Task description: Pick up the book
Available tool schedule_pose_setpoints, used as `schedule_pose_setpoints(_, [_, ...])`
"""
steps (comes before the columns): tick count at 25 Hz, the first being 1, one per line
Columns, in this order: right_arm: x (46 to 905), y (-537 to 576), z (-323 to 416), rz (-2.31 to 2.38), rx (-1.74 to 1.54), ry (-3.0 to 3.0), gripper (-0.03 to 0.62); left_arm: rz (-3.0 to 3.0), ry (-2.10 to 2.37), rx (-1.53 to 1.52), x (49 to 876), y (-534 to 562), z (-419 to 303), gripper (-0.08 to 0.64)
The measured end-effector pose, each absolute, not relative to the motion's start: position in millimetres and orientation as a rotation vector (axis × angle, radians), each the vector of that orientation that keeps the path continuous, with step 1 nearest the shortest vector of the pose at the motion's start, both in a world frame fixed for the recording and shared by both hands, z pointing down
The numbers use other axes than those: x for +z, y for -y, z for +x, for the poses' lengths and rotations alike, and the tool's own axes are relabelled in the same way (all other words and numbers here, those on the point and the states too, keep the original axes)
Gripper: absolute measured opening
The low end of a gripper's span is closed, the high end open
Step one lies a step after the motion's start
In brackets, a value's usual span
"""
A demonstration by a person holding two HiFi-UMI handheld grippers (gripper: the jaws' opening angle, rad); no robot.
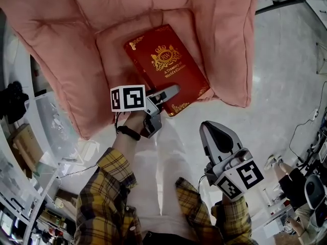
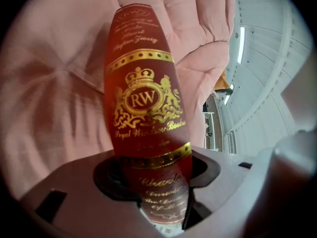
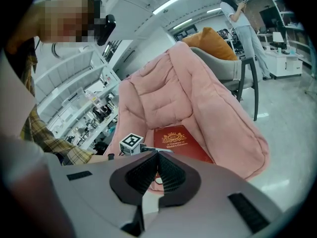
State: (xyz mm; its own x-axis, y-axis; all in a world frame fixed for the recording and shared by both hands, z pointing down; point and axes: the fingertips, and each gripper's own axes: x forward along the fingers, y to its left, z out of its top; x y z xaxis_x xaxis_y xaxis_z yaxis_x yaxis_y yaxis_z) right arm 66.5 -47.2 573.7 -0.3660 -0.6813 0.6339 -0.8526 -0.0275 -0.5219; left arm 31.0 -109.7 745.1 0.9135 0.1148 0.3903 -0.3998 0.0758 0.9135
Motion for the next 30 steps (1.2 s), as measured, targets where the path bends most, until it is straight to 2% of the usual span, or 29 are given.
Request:
schedule_pose_setpoints(12, [538,57,41,1.651,1.236,2.122,0.017,1.473,0.241,0.357,703,105,5,0.245])
schedule_pose_setpoints(30, [411,59,18,1.708,1.010,2.220,0.017,1.569,0.189,0.298,539,100,-43,0.249])
